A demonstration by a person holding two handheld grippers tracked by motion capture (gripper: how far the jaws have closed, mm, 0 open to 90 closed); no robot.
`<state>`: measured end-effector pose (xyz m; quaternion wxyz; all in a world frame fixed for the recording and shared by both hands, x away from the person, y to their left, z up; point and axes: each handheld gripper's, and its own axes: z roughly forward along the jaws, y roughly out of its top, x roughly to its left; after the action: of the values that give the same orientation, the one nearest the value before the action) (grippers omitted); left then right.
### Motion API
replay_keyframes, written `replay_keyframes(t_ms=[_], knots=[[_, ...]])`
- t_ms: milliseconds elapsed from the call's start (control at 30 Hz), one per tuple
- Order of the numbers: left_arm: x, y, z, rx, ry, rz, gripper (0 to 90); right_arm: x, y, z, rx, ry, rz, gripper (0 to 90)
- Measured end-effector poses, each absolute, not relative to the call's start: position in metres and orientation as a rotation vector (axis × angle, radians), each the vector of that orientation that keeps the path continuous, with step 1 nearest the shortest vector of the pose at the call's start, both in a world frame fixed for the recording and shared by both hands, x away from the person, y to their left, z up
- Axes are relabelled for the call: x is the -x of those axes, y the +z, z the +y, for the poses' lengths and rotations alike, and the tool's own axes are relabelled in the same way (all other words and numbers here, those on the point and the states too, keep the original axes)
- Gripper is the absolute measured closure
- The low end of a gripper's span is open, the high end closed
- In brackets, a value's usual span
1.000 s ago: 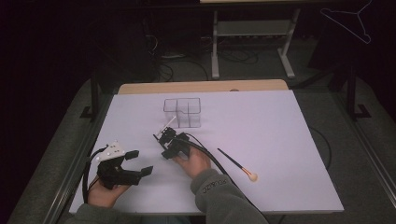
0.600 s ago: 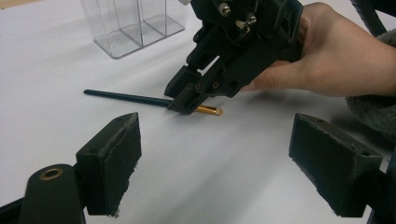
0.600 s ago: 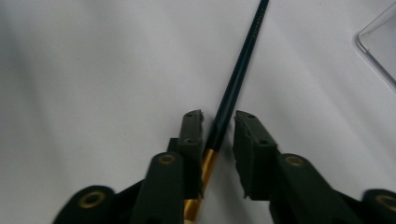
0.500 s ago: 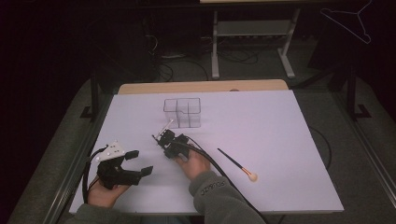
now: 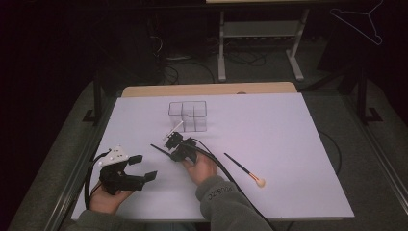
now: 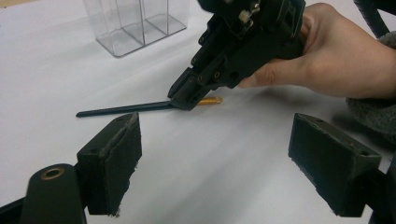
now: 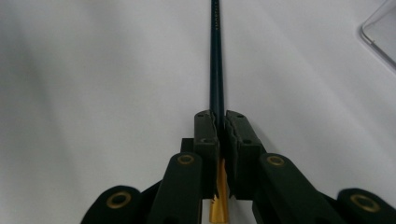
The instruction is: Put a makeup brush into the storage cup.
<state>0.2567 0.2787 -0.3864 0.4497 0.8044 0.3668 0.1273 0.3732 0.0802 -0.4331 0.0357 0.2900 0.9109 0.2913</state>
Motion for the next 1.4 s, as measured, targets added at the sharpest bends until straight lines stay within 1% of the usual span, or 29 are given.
replay_keyframes(t_ms=[267,500,700,933,1033,1100,1200,1400], knots=[[-0.257,-0.386,0.278,-1.997,0.313,0.896,17.9,-0.374,-0.431,0.071,-0.877,0.935,2.812,83.0],[-0.258,-0.385,0.276,-2.023,0.311,0.873,19.9,-0.370,-0.413,0.058,-0.792,0.983,2.831,83.0],[-0.263,-0.381,0.270,-2.055,0.304,0.842,23.0,-0.365,-0.400,0.036,-0.739,1.019,2.853,83.0],[-0.270,-0.375,0.258,-2.113,0.297,0.773,28.6,-0.357,-0.386,0.006,-0.660,1.029,2.900,82.9],[-0.275,-0.369,0.248,-2.170,0.287,0.717,29.8,-0.352,-0.380,-0.006,-0.605,1.044,2.911,82.9],[-0.276,-0.368,0.244,-2.174,0.282,0.710,30.7,-0.350,-0.377,-0.010,-0.597,1.044,2.918,82.9],[-0.281,-0.362,0.234,-2.231,0.272,0.639,34.2,-0.342,-0.366,-0.024,-0.535,1.061,2.928,82.9],[-0.284,-0.354,0.214,-2.314,0.258,0.533,39.7,-0.326,-0.356,-0.039,-0.440,1.030,2.968,82.9]])
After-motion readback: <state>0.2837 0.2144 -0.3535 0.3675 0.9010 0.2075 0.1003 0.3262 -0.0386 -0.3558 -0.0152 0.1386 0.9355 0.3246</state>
